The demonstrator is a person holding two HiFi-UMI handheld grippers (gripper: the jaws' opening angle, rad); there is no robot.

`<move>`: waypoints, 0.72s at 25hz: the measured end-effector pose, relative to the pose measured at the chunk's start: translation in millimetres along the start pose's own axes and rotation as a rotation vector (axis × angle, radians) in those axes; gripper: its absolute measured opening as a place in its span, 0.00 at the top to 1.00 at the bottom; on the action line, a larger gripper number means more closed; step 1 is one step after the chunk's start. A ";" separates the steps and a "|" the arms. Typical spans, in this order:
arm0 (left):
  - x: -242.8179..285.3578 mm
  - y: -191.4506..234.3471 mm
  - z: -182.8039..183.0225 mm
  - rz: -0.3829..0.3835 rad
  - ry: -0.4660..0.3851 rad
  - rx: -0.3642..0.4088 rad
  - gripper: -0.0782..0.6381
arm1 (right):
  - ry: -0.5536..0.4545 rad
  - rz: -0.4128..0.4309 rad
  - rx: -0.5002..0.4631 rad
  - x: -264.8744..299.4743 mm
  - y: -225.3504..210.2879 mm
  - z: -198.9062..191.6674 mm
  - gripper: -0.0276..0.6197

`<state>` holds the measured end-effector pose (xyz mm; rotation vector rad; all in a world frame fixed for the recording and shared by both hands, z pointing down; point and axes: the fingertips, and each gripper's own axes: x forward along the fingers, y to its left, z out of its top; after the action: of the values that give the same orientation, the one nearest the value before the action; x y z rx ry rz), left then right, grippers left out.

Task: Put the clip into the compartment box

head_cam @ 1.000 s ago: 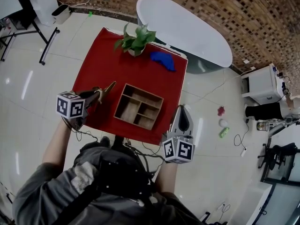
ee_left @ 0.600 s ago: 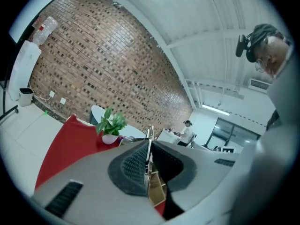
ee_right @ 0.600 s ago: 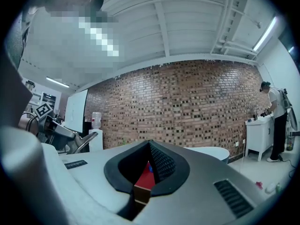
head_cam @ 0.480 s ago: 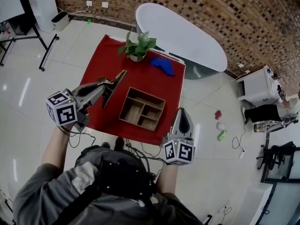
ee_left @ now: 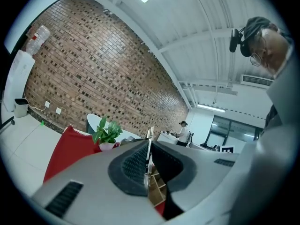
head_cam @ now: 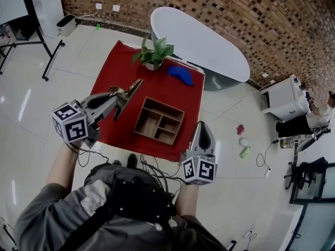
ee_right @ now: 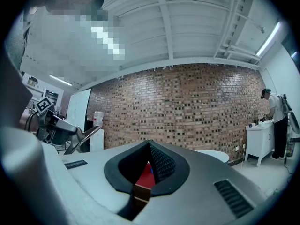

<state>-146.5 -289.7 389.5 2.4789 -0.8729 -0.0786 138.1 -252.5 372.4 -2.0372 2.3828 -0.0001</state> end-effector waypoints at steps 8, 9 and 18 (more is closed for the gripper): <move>-16.6 -2.6 7.5 -0.020 -0.033 -0.009 0.82 | -0.005 0.000 -0.023 -2.7 15.9 3.6 0.93; -19.2 -2.3 8.5 -0.023 -0.036 -0.014 0.82 | -0.006 0.001 -0.025 -2.6 18.8 4.3 0.93; -20.3 -10.9 3.1 -0.080 -0.006 -0.001 0.82 | 0.008 -0.039 -0.024 -22.3 31.9 3.5 0.93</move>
<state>-157.0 -271.7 379.3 2.5133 -0.7761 -0.1134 110.0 -225.6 368.9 -2.0981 2.3581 0.0198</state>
